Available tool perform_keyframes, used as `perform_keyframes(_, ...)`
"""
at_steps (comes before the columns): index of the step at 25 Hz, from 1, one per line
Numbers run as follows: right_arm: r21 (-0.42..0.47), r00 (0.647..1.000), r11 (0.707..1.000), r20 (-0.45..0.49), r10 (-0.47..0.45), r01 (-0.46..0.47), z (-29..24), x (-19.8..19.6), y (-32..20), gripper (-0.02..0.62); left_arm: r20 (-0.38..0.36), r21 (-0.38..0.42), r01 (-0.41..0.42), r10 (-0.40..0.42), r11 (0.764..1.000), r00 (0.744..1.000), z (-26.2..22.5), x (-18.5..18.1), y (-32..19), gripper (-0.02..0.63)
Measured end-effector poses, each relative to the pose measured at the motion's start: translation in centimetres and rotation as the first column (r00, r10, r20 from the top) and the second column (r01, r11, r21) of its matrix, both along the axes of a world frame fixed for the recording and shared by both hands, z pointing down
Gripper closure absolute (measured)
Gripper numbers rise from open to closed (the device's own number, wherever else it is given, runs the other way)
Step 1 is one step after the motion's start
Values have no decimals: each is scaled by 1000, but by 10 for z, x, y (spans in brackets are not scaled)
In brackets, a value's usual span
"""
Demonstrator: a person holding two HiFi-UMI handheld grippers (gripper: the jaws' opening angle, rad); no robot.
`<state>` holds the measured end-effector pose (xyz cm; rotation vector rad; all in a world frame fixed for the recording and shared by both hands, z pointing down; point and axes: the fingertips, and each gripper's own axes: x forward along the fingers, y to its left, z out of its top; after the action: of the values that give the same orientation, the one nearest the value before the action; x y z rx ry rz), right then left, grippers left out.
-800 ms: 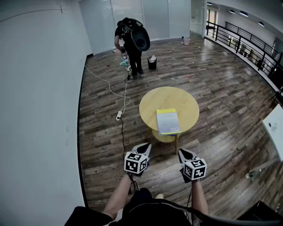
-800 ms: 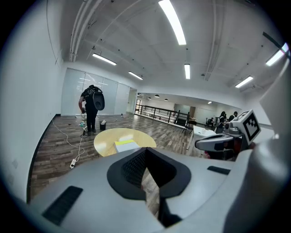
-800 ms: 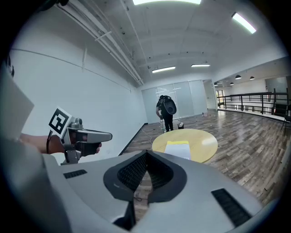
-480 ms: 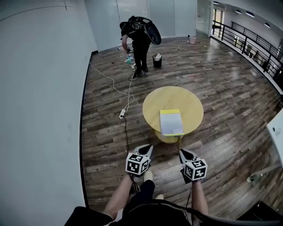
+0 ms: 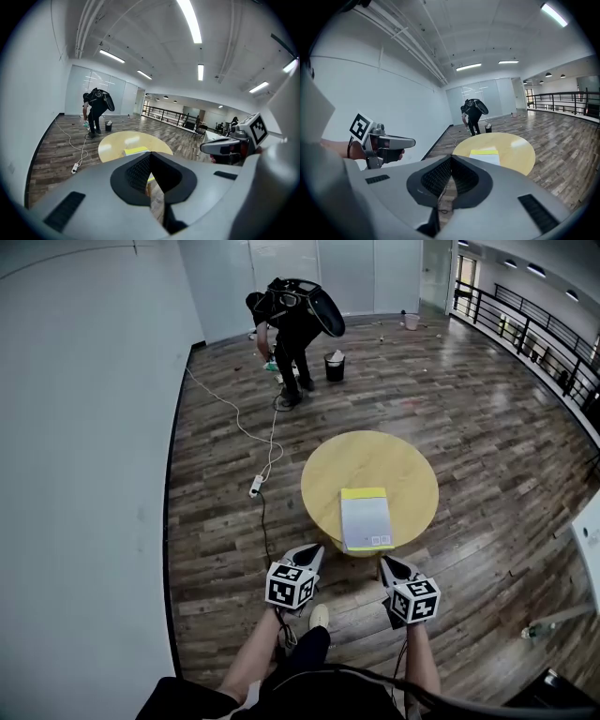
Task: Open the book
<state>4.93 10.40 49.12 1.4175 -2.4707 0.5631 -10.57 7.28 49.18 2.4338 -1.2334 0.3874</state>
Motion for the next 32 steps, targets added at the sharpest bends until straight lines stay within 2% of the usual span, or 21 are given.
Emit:
perform_keyframes(20, -66, 999, 997, -16, 49, -50, 10, -17, -158, 594, -29, -85, -41, 38, 996, 999, 24, -17, -155, 607)
perform_keyframes(32, -93, 995, 991, -28, 96, -98, 23, -17, -195, 594, -42, -118, -88, 84, 989, 996, 40, -14, -195, 607)
